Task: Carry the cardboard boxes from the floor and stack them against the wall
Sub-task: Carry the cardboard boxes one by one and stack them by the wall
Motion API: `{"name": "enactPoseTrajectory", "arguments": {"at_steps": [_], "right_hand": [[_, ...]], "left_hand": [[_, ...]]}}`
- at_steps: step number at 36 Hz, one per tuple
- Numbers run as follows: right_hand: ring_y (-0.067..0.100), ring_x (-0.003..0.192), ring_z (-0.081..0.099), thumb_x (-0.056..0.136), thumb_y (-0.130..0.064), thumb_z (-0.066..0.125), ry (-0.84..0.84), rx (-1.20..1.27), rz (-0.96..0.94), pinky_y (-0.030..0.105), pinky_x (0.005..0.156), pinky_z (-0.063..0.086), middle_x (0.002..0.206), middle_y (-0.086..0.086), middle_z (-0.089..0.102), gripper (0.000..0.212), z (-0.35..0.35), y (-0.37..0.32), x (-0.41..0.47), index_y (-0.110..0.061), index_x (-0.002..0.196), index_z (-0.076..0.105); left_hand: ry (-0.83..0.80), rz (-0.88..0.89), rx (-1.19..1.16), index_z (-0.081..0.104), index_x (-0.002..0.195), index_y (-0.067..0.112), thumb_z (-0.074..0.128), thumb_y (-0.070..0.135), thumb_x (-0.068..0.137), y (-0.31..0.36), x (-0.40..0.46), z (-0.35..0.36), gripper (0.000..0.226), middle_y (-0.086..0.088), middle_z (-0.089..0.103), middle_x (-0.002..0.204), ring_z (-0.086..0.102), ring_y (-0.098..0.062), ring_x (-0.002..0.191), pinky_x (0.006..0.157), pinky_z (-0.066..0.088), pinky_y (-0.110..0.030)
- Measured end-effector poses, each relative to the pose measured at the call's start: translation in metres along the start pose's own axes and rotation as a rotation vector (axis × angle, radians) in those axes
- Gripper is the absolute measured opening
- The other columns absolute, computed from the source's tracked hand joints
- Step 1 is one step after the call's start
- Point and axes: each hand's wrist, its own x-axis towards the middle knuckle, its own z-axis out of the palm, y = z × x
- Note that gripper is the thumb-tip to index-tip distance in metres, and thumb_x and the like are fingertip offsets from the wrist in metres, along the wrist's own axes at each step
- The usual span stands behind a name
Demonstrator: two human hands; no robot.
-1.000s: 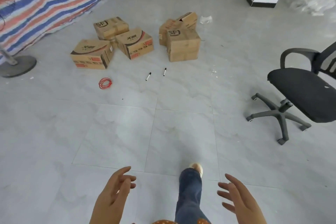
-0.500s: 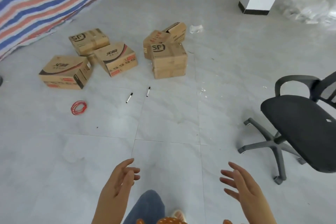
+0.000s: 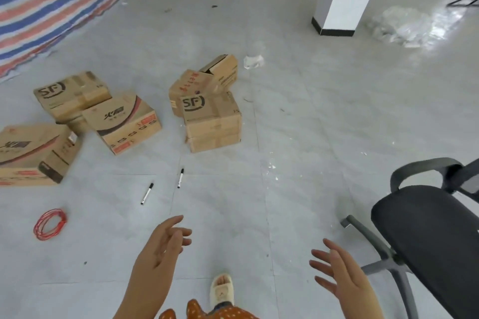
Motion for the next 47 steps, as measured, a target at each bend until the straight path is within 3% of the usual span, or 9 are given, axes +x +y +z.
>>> {"name": "enactPoseTrajectory", "arguments": {"at_steps": [6, 11, 15, 18, 21, 24, 29, 35, 47], "right_hand": [[0.006, 0.089, 0.069, 0.027, -0.099, 0.051, -0.043, -0.033, -0.038, 0.027, 0.072, 0.055, 0.095, -0.016, 0.072, 0.107, 0.028, -0.050, 0.097, -0.034, 0.112, 0.057], [0.009, 0.086, 0.070, 0.027, -0.097, 0.055, -0.060, -0.056, -0.026, 0.025, 0.067, 0.056, 0.091, -0.011, 0.074, 0.102, 0.036, -0.078, 0.175, -0.033, 0.107, 0.060], [0.016, 0.092, 0.066, 0.095, -0.036, 0.047, -0.079, -0.062, 0.004, 0.030, 0.077, 0.051, 0.099, -0.002, 0.069, 0.035, 0.041, -0.100, 0.257, -0.017, 0.123, 0.056], [0.016, 0.092, 0.066, 0.100, -0.020, 0.038, -0.125, -0.147, -0.011, 0.028, 0.074, 0.051, 0.101, -0.001, 0.068, 0.028, 0.031, -0.123, 0.326, -0.016, 0.122, 0.055], [0.015, 0.088, 0.069, 0.096, -0.033, 0.048, -0.130, -0.114, -0.023, 0.030, 0.076, 0.055, 0.098, 0.001, 0.070, 0.033, 0.016, -0.166, 0.394, -0.014, 0.122, 0.057], [0.010, 0.082, 0.071, 0.038, -0.088, 0.066, -0.126, -0.118, -0.084, 0.020, 0.064, 0.057, 0.090, -0.003, 0.075, 0.093, 0.003, -0.217, 0.457, -0.026, 0.107, 0.062], [0.010, 0.084, 0.071, 0.021, -0.095, 0.061, -0.153, -0.112, -0.087, 0.018, 0.061, 0.056, 0.090, -0.003, 0.074, 0.108, 0.002, -0.257, 0.545, -0.029, 0.106, 0.061], [0.007, 0.083, 0.070, 0.084, -0.053, 0.060, -0.272, -0.175, -0.049, 0.019, 0.065, 0.057, 0.096, 0.001, 0.073, 0.042, 0.045, -0.293, 0.624, -0.023, 0.114, 0.060], [0.007, 0.088, 0.069, 0.101, -0.022, 0.039, -0.329, -0.360, -0.159, 0.030, 0.077, 0.052, 0.103, -0.003, 0.070, 0.024, 0.164, -0.404, 0.806, -0.026, 0.116, 0.058]], "left_hand": [[-0.047, -0.023, 0.024, 0.060, 0.098, 0.049, 0.049, 0.061, 0.068, 0.028, 0.099, 0.024, 0.035, 0.011, 0.070, 0.093, 0.068, -0.008, 0.084, 0.079, 0.051, -0.029], [-0.035, -0.068, 0.010, 0.064, 0.103, 0.035, 0.051, 0.037, 0.090, 0.032, 0.169, 0.055, 0.018, 0.008, 0.070, 0.093, 0.068, -0.010, 0.083, 0.082, 0.052, -0.029], [0.029, -0.105, 0.035, 0.062, 0.104, 0.029, 0.047, 0.010, 0.096, 0.036, 0.233, 0.091, 0.025, 0.011, 0.071, 0.091, 0.067, -0.012, 0.083, 0.078, 0.052, -0.023], [0.083, -0.105, 0.021, 0.058, 0.105, 0.028, 0.043, 0.008, 0.096, 0.048, 0.287, 0.126, 0.027, 0.013, 0.070, 0.091, 0.067, -0.009, 0.081, 0.077, 0.054, -0.026], [0.126, -0.090, -0.021, 0.059, 0.104, 0.031, 0.044, 0.012, 0.097, 0.070, 0.339, 0.168, 0.025, 0.014, 0.070, 0.091, 0.067, -0.007, 0.082, 0.079, 0.051, -0.033], [0.132, -0.050, -0.051, 0.065, 0.098, 0.044, 0.054, 0.036, 0.090, 0.105, 0.387, 0.208, 0.015, 0.012, 0.070, 0.092, 0.067, -0.009, 0.083, 0.077, 0.054, -0.028], [0.109, -0.090, -0.019, 0.058, 0.096, 0.057, 0.048, 0.093, 0.050, 0.127, 0.447, 0.247, 0.060, 0.016, 0.068, 0.096, 0.067, -0.006, 0.086, 0.077, 0.050, -0.026], [0.260, -0.212, -0.026, 0.056, 0.104, 0.032, 0.042, 0.014, 0.096, 0.136, 0.519, 0.262, 0.024, 0.003, 0.070, 0.086, 0.067, -0.015, 0.083, 0.090, 0.050, -0.043], [0.370, -0.239, -0.043, 0.050, 0.115, 0.025, 0.039, 0.017, 0.097, 0.164, 0.726, 0.259, 0.023, 0.006, 0.063, 0.099, 0.063, -0.014, 0.091, 0.079, 0.048, -0.024]]}}
